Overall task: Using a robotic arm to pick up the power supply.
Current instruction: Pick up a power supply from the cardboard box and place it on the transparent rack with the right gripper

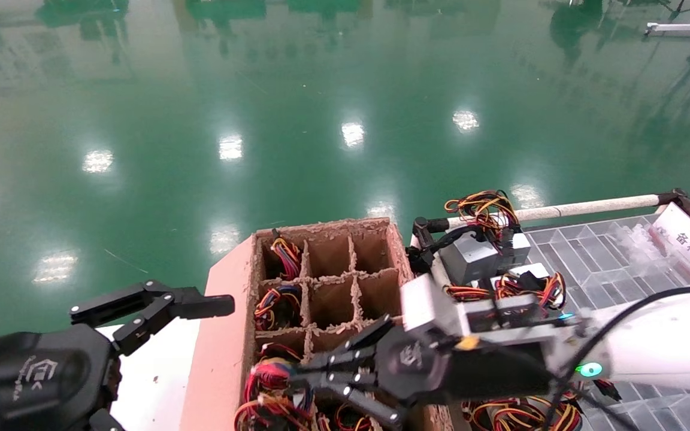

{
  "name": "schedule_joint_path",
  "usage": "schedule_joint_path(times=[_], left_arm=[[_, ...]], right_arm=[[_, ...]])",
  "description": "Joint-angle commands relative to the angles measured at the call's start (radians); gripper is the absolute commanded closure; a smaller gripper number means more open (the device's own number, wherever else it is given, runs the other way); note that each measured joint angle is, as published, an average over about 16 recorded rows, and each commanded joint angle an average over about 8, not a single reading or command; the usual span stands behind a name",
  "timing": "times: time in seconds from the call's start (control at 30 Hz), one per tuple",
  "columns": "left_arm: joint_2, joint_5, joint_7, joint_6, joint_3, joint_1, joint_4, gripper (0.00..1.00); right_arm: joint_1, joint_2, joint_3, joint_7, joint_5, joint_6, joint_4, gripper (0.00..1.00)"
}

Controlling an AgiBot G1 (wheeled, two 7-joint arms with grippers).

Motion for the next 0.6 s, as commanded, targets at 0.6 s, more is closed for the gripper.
schedule_joint_path(times=[0.6], left_arm=[[0.0, 0.0, 0.0, 0.0, 0.0, 0.0, 0.0, 0.0]], right_arm=[[0.122, 0.378, 0.083, 0.045, 0.212, 0.015, 0.339, 1.0]])
